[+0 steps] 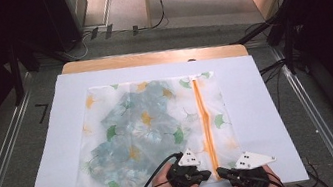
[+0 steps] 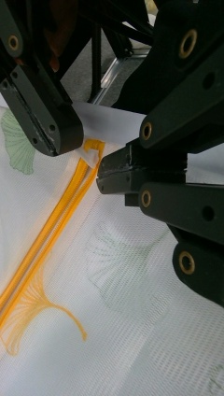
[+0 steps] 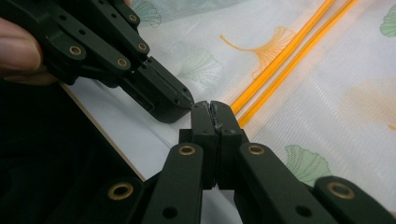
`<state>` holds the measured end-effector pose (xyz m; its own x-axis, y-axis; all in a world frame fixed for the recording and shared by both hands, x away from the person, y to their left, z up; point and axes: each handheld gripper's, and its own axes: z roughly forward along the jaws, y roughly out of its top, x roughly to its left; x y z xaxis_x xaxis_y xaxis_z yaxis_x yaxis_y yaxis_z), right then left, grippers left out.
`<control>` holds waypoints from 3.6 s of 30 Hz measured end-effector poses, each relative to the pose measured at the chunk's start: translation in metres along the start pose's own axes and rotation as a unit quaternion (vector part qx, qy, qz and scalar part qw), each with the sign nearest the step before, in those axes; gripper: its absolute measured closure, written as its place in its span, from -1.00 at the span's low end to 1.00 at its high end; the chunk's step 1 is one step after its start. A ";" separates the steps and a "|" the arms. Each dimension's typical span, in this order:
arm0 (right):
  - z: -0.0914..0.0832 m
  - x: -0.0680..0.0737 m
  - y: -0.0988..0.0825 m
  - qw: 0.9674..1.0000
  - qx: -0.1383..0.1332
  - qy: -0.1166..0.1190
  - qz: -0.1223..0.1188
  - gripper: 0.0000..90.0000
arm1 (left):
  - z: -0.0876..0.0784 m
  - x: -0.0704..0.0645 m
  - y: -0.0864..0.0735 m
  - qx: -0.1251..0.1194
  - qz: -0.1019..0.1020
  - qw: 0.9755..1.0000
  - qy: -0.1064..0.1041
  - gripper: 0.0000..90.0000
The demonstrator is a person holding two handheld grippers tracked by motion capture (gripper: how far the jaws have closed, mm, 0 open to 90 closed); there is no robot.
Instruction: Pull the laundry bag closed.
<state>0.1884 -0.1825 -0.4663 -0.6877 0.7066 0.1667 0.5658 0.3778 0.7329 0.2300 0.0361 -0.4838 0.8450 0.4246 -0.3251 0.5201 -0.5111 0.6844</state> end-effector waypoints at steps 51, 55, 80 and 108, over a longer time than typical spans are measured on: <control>0.005 -0.008 0.004 0.998 0.042 0.014 0.049 1.00 | 0.005 -0.010 0.005 -0.011 -0.017 1.000 -0.009 0.93; 0.006 -0.011 0.003 0.996 0.042 0.023 0.070 1.00 | 0.011 -0.010 0.002 -0.004 -0.020 1.000 -0.012 1.00; 0.007 -0.017 0.022 0.998 0.017 -0.021 0.052 1.00 | 0.011 -0.010 0.001 -0.002 -0.009 1.000 -0.012 1.00; 0.051 -0.089 0.114 0.998 -0.020 -0.054 0.040 1.00 | 0.011 -0.013 0.000 -0.009 -0.003 1.000 -0.006 1.00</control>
<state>0.3378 -0.1720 -0.4308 -0.5866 0.7950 0.1547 0.5970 0.2953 0.7459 0.2204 0.0227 -0.4873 0.8437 0.4181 -0.3368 0.5224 -0.4945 0.6946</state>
